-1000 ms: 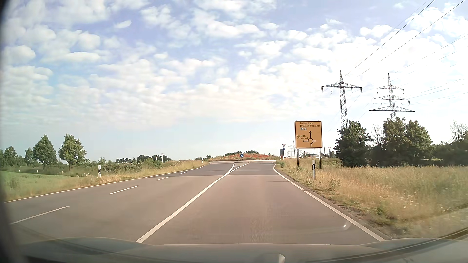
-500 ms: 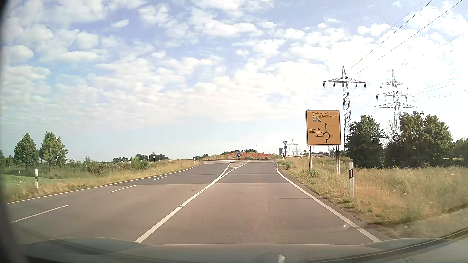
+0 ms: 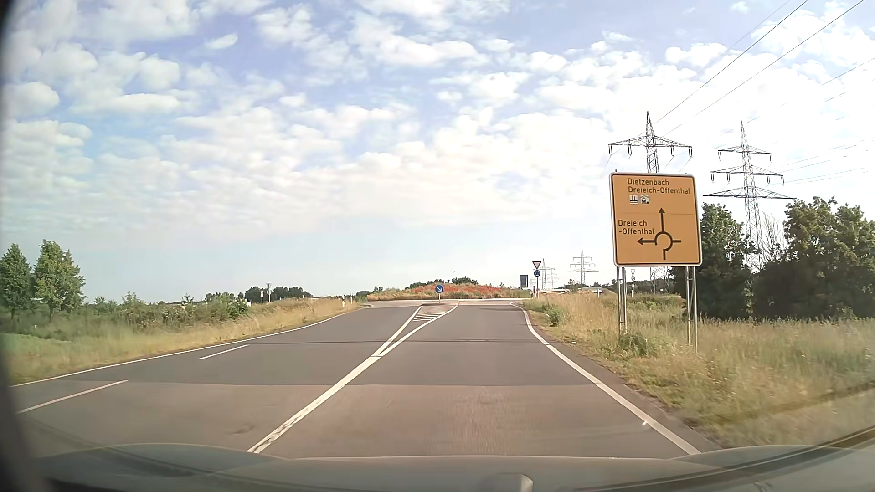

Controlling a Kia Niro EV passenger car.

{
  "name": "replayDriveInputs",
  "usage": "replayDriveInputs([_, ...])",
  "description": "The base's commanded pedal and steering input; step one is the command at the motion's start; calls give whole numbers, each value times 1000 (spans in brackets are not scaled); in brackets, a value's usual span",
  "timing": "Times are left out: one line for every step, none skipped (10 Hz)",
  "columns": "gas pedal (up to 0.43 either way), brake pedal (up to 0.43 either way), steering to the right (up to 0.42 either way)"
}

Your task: Follow the waypoints while adhering to traffic rules and regulations

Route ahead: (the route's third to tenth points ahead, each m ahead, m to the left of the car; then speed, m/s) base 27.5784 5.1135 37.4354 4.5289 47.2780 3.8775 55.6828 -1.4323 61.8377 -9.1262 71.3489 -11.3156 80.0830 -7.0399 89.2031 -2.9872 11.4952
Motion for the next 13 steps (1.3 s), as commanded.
replayDriveInputs([0, 30, 7])
replayDriveInputs([0, 30, 7])
replayDriveInputs([0, 30, 7])
replayDriveInputs([0, 30, 7])
replayDriveInputs([0, 30, 7])
replayDriveInputs([0, 30, 8])
replayDriveInputs([0, 30, 7])
replayDriveInputs([0, 30, 7])
replayDriveInputs([0, 30, 8])
replayDriveInputs([0, 30, 8])
replayDriveInputs([0, 30, 8])
replayDriveInputs([0, 30, 8])
replayDriveInputs([0, 30, 8])
